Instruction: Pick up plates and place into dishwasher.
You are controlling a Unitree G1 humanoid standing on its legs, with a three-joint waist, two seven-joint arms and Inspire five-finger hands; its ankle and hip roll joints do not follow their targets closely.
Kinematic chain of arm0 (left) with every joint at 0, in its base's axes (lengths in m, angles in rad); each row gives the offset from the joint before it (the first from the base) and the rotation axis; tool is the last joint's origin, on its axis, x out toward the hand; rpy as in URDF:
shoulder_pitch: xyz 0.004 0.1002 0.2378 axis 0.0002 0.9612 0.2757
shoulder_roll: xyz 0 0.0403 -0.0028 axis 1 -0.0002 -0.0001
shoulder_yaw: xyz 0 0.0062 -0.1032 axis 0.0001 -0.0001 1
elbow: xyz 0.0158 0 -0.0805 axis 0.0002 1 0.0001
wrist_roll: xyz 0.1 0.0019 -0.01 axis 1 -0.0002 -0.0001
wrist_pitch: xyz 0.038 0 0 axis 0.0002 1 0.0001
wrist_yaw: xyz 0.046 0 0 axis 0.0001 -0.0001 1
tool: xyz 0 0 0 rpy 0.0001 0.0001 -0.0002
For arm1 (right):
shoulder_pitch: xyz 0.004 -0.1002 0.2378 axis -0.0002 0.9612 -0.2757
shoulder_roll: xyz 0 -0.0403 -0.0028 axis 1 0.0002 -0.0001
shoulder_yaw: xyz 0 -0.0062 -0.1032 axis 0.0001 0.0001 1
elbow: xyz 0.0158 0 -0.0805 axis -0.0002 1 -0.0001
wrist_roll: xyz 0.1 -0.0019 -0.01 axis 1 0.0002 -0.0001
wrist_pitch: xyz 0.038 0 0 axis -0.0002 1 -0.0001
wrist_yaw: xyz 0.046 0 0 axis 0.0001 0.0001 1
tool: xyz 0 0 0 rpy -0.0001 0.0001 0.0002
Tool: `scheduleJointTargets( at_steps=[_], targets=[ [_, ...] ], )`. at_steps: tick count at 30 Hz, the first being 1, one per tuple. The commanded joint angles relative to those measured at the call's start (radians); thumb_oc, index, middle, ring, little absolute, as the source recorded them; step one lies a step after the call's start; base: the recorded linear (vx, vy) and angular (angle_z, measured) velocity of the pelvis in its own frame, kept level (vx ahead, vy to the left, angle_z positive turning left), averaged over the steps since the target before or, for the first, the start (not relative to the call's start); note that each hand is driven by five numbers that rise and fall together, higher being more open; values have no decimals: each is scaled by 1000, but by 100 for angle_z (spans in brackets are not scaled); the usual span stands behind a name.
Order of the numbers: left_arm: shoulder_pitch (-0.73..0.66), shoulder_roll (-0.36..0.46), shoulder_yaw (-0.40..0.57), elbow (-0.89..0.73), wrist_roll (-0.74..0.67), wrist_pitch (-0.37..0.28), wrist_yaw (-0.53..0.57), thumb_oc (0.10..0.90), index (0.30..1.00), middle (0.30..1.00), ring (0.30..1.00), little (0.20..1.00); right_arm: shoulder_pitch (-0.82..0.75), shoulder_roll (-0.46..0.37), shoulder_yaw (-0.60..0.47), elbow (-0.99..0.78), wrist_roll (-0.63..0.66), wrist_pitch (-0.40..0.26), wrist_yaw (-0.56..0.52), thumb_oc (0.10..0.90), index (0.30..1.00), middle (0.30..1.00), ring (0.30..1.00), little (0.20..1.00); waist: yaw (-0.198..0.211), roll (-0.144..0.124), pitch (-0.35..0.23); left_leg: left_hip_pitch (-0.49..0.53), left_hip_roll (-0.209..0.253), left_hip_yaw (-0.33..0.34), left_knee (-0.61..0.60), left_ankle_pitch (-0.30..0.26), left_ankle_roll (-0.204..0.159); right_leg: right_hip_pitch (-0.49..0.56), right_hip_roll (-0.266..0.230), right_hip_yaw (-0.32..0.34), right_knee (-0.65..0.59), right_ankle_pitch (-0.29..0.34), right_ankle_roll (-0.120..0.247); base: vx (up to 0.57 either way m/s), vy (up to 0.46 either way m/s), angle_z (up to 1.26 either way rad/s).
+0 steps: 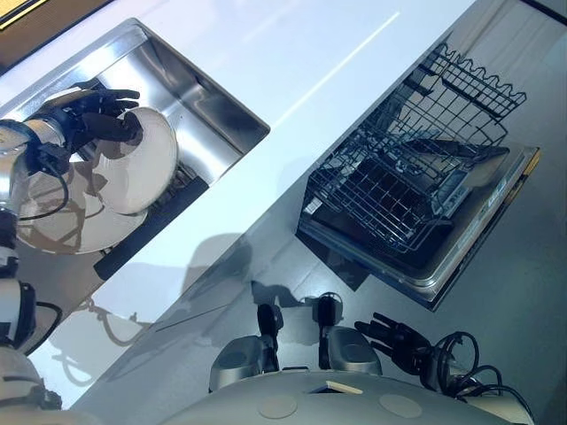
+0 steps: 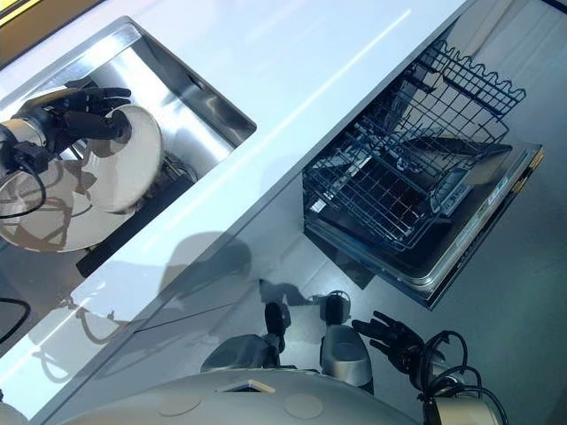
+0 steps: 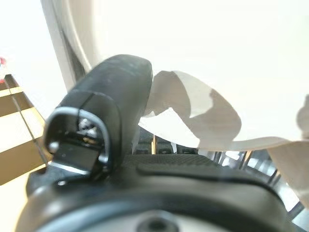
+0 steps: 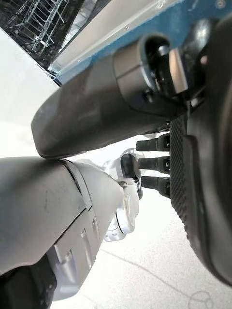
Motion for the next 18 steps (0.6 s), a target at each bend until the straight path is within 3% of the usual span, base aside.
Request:
scheduleJointTargets(
  at_steps=[1,10,18],
  targets=[
    [48,24,-16,-83,-34,26,-108,800,900,900,900,900,67,-56,-4,65,-41,20,4,800,900,900,900,900,15,59,-99,-55,-71,3,162,-163,41,-81,9,18,145,-85,89,-23,-35,15],
    [115,16,42,-119,-48,7,-119,800,900,900,900,900,59,-46,-2,72,-30,26,-8,800,900,900,900,900,29,68,-133,-16,-66,-19,121,-155,32,-51,19,-1,137,-101,78,-20,-32,6],
    [125,33,38,-122,10,17,-219,800,900,900,900,900,56,-49,-16,80,-16,27,-12,800,900,900,900,900,28,69,-143,4,-64,-25,107,-156,30,-32,27,5,121,-104,75,-9,-12,0]
  ],
)
